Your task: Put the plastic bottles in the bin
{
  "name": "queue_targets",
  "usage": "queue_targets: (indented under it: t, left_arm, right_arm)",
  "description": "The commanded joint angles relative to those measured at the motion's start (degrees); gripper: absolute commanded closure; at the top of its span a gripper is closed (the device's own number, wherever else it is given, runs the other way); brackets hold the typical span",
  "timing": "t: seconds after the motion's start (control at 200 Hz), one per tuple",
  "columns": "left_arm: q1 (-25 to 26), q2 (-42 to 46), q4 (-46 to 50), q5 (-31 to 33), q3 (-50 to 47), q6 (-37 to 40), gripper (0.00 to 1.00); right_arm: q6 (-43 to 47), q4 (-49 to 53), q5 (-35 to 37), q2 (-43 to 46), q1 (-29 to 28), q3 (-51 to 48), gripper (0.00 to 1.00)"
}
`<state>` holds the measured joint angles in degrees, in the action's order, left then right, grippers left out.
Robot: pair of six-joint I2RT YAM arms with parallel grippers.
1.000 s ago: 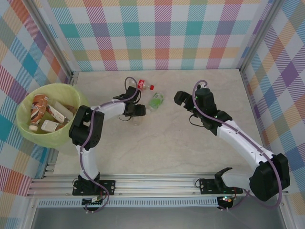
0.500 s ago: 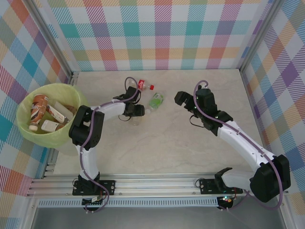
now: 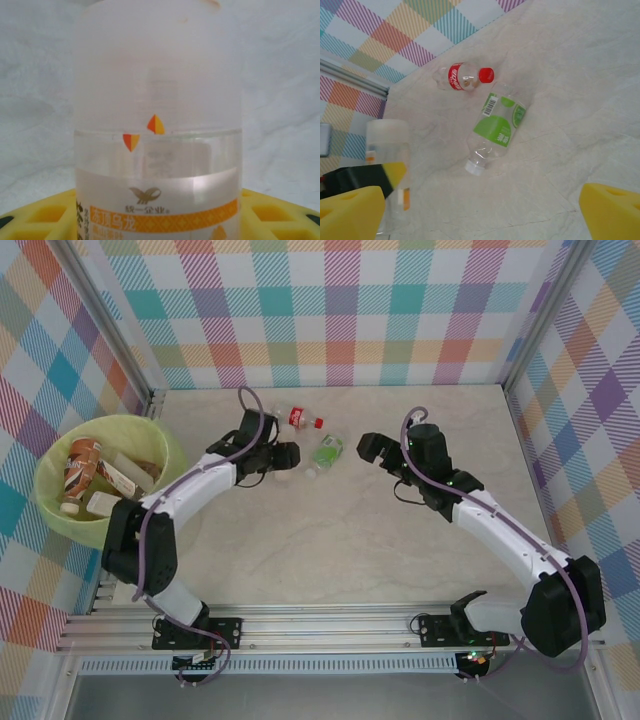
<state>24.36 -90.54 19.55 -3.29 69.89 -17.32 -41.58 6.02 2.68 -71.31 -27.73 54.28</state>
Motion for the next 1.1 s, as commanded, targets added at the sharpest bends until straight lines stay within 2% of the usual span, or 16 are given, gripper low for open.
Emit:
queue_targets:
  t: [0.0,0.08,0.25,0.34,0.405,0.51,0.63,0.7,0.77,0.905,1.055,1.095]
  left_arm:
    - [0.35,7.10,1.42,-2.17,1.08,-1.71,1.00]
    - [0.25,11.56,3.19,-0.69,2.06,-1.75,1.00]
    - [0.07,21.08,11.44,4.24,6.95,-0.80,1.00]
    - [0.08,25.29,15.43,10.12,10.24,0.66,1.00]
    - [0.04,27.17,19.32,18.95,13.29,2.52,1.00]
    - [0.01,29.23,23.64,37.21,16.76,5.14,1.00]
    - [0.01,30.90,21.74,55.11,15.22,8.36,1.00]
    - [-1.24,30.68,20.50,61.83,14.23,9.57,1.00]
    - [-6.24,30.80,20.51,60.62,13.06,8.02,1.00]
    - [-22.38,30.86,23.83,43.81,11.33,0.14,1.00]
    - [-28.82,31.33,23.14,38.20,7.49,-2.13,1.00]
    - [-30.97,31.15,23.81,35.86,6.84,-3.28,0.96]
  right_arm:
    - [-0.40,-7.70,-0.84,1.03,-0.05,-1.60,0.00]
    - [-0.43,-10.27,-0.10,1.76,-0.05,-2.67,0.00]
    - [1.13,-9.20,0.14,1.51,-0.05,-1.82,0.00]
    - [1.15,-9.34,0.36,1.34,-0.05,-1.85,0.00]
    - [0.84,-9.79,0.31,1.15,-0.05,-2.07,0.00]
    - [0.11,-10.74,0.53,0.52,-0.05,-2.27,0.00]
    - [-0.25,-10.46,0.04,-0.24,-0.05,-1.57,0.00]
    - [-0.34,-10.13,-0.03,-0.41,-0.05,-1.29,0.00]
    - [-0.12,-9.63,-0.19,-0.45,-0.05,-1.02,0.00]
    - [-0.07,-9.04,0.15,0.09,-0.05,-1.35,0.00]
    - [-0.08,-8.36,0.54,0.73,-0.05,-1.90,0.00]
    - [-0.08,-8.27,0.62,0.58,-0.05,-1.99,0.00]
